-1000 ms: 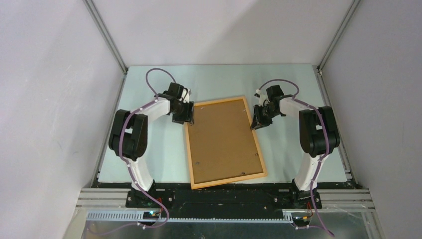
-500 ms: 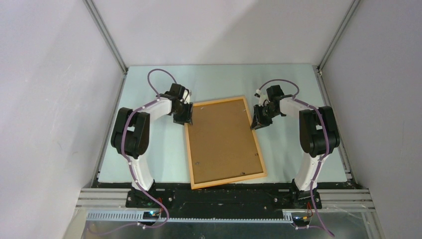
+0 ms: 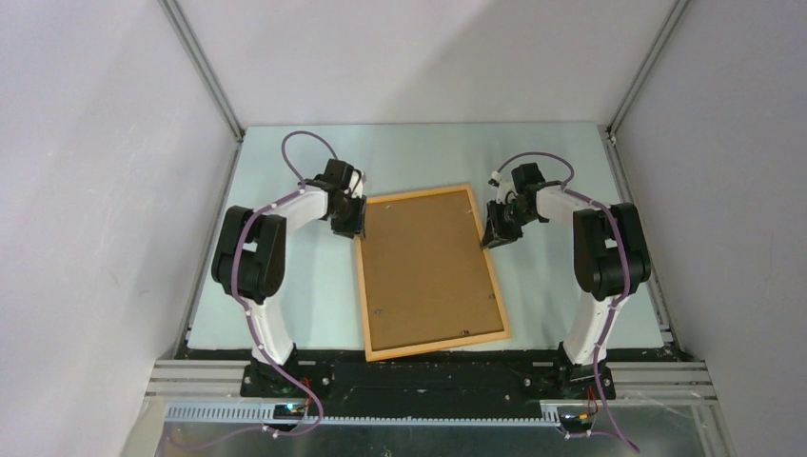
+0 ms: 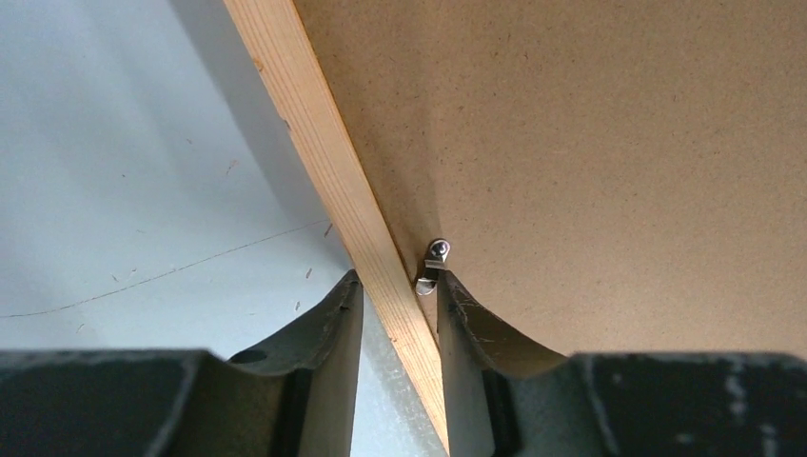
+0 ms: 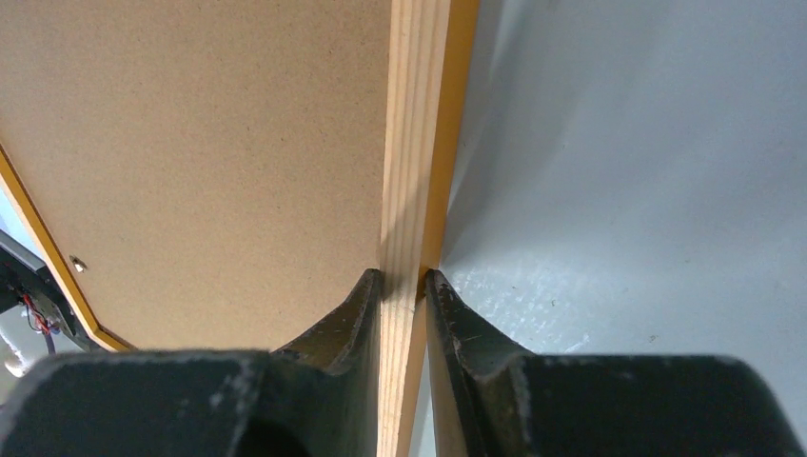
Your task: Put the photo into the frame
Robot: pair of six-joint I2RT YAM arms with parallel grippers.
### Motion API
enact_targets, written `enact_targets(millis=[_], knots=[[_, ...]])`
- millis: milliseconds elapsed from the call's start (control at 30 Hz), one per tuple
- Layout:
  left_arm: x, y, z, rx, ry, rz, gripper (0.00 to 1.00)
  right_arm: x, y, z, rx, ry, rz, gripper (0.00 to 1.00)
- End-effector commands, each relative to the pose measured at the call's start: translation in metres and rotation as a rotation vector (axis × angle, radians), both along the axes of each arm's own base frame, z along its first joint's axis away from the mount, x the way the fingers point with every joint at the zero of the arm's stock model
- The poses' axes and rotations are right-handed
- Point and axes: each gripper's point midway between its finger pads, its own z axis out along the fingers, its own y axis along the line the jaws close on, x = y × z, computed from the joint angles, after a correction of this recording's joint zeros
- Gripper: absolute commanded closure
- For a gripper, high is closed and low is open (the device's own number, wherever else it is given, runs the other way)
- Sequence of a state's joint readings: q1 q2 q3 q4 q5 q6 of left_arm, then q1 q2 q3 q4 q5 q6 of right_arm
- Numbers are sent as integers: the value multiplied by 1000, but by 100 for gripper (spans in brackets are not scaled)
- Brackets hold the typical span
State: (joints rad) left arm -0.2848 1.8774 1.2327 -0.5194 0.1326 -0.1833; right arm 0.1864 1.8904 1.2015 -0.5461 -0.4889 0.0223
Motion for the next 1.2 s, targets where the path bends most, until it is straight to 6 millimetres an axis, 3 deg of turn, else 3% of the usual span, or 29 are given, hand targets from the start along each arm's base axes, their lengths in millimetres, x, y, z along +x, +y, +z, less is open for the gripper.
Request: enact_targets(millis=[0,500,633,933,1167], knots=[[2,2,5,22,-32,-11,68,-5,2,3,27,10,23,95],[1,2,7,21,-35,-15,71,-5,2,2,30,12,24,95],[1,3,8,22,-36,-15,62,-5,3,3,30,12,24,95],[7,6,27,4,-85,-16,26,-1,6,-2,13,11,-8,99],[8,11,47,-49,-129,-73,19,8,4,-2,69,49,-104,100]])
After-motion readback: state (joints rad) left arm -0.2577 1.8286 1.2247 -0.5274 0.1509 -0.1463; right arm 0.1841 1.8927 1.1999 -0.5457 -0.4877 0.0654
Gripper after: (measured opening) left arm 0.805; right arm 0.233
